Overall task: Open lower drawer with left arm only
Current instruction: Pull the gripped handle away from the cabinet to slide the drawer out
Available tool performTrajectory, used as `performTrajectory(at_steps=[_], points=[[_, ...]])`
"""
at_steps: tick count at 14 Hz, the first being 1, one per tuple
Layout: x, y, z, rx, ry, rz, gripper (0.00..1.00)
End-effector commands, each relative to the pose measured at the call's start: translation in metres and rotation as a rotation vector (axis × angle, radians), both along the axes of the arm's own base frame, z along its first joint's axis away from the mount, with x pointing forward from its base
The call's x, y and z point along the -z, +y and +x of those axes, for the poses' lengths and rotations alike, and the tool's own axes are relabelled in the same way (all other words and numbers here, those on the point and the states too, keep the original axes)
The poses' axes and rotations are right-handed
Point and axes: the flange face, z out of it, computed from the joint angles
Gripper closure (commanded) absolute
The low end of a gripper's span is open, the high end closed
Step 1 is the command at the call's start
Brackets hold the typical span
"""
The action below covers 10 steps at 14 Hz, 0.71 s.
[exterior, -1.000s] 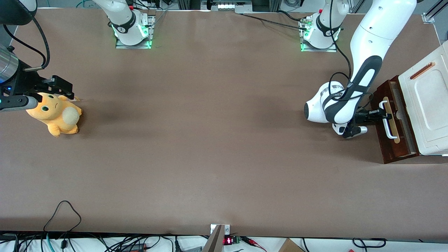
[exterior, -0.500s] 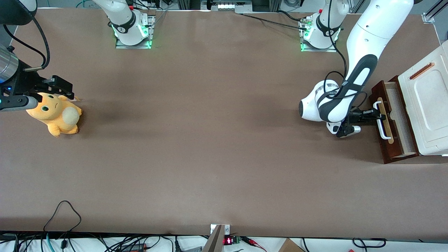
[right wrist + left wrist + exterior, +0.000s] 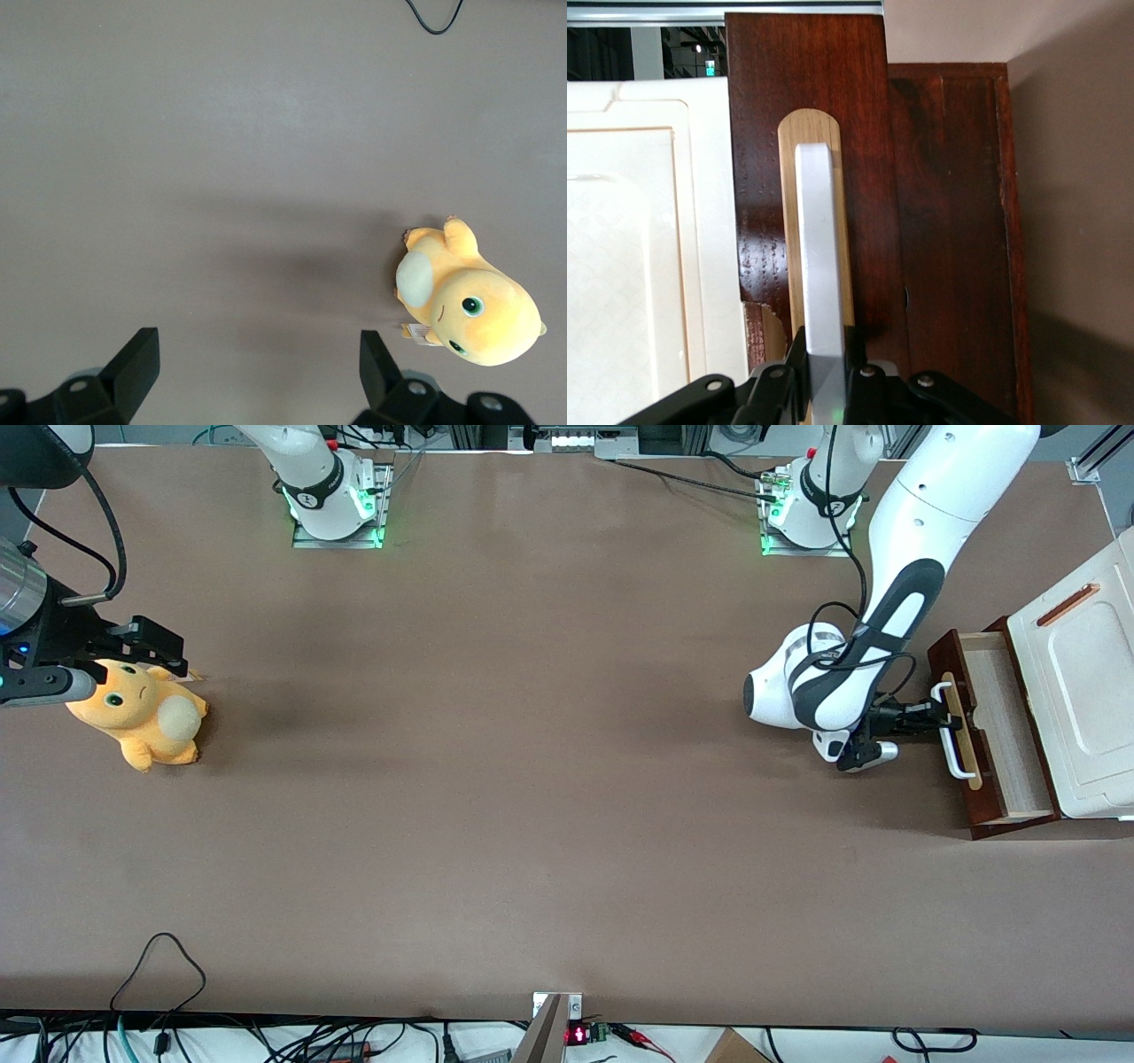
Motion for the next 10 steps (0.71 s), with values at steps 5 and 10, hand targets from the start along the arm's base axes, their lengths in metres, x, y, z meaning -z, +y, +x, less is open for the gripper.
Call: performTrajectory(at_steps=[5, 10], points=[[-0.016, -0.043, 0.022, 0.069, -0.022, -0.033, 0.27], [-0.035, -0.044, 0.032, 0.031, -0.054, -0.068, 0.01]])
